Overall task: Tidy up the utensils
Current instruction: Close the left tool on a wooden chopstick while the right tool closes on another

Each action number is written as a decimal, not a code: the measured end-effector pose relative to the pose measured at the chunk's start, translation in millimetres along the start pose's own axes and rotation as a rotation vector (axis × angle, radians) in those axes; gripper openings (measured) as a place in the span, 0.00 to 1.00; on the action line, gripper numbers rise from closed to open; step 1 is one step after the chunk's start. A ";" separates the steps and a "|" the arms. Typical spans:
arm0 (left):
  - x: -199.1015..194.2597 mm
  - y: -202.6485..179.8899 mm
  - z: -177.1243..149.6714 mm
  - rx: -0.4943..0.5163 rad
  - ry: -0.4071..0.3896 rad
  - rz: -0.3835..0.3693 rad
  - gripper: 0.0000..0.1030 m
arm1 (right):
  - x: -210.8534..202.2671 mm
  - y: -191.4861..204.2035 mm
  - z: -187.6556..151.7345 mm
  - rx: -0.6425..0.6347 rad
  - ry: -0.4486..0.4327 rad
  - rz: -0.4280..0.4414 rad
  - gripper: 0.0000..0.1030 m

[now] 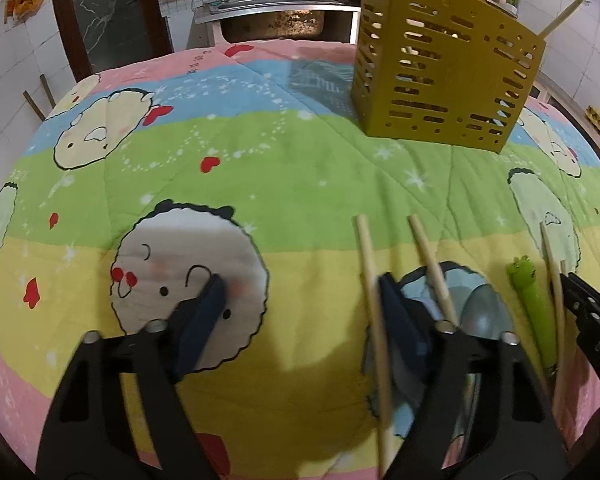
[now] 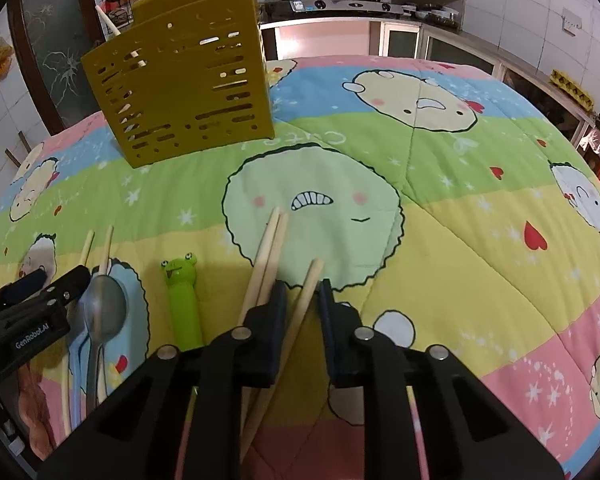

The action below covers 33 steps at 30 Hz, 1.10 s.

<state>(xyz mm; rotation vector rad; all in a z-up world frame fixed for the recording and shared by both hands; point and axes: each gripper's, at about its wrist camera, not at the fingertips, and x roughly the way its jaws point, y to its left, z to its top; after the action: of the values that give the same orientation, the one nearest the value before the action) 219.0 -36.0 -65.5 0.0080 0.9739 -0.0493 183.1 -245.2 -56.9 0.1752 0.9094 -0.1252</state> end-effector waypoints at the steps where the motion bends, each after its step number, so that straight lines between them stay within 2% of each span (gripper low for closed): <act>1: -0.6 -1.9 0.3 0.001 0.004 -0.008 0.59 | 0.4 0.4 0.4 -0.001 0.001 0.001 0.13; 2: -1.0 -3.3 1.1 0.003 0.008 -0.019 0.51 | 0.7 1.3 1.2 -0.001 0.003 0.001 0.13; 4: -2.5 -6.7 1.6 0.010 0.013 -0.037 0.42 | -0.7 3.2 0.8 -0.007 -0.001 -0.001 0.13; 9: -0.2 -10.6 5.8 -0.004 0.033 -0.034 0.37 | 1.0 3.4 2.3 -0.002 0.005 0.007 0.12; 11: 1.4 -9.7 8.7 -0.014 0.037 -0.042 0.29 | 1.3 2.8 3.1 0.002 0.004 0.013 0.12; 22: -0.1 -7.5 5.3 -0.017 0.001 -0.035 0.11 | -2.0 -0.9 1.8 0.023 -0.018 0.033 0.11; 33: -4.8 -0.9 4.1 -0.052 -0.014 -0.064 0.07 | -17.3 -12.9 7.3 0.057 -0.057 0.048 0.11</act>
<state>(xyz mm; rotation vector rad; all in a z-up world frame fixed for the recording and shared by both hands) 219.7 -36.9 -59.2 -0.0711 0.9613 -0.0828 175.9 -258.8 -40.1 0.2452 0.8448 -0.1115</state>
